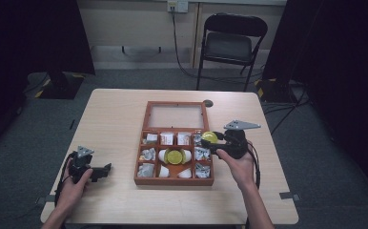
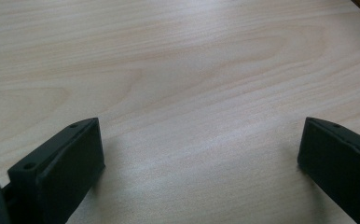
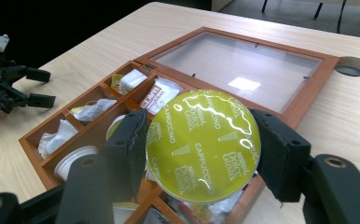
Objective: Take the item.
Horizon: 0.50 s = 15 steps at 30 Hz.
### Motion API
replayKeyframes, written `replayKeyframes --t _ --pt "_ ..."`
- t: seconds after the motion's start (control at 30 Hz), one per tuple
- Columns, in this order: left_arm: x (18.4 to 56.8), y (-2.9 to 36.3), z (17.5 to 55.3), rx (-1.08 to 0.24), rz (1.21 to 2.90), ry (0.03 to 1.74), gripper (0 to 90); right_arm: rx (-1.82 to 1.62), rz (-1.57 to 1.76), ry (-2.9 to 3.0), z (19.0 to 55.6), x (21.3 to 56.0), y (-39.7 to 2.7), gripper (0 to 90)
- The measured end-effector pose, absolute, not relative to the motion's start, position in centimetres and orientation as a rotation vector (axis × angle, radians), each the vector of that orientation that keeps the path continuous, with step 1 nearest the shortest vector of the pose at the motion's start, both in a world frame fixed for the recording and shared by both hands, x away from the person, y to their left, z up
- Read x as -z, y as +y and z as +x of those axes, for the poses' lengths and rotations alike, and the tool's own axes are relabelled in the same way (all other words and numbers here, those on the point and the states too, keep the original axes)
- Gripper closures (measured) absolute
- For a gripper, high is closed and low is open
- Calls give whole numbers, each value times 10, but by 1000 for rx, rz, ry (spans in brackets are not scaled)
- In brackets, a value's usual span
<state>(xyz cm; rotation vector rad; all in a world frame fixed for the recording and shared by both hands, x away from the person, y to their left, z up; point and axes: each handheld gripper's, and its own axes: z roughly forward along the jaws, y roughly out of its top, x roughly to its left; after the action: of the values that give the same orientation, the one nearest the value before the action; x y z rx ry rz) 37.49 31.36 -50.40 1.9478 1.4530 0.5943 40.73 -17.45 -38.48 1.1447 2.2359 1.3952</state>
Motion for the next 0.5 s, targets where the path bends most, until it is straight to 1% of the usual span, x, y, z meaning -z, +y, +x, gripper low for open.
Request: replayKeyframes --t 0.5 --pt "504 314 375 -594 1948 1453 0 -1353 1207 2188 409 386 -199 399"
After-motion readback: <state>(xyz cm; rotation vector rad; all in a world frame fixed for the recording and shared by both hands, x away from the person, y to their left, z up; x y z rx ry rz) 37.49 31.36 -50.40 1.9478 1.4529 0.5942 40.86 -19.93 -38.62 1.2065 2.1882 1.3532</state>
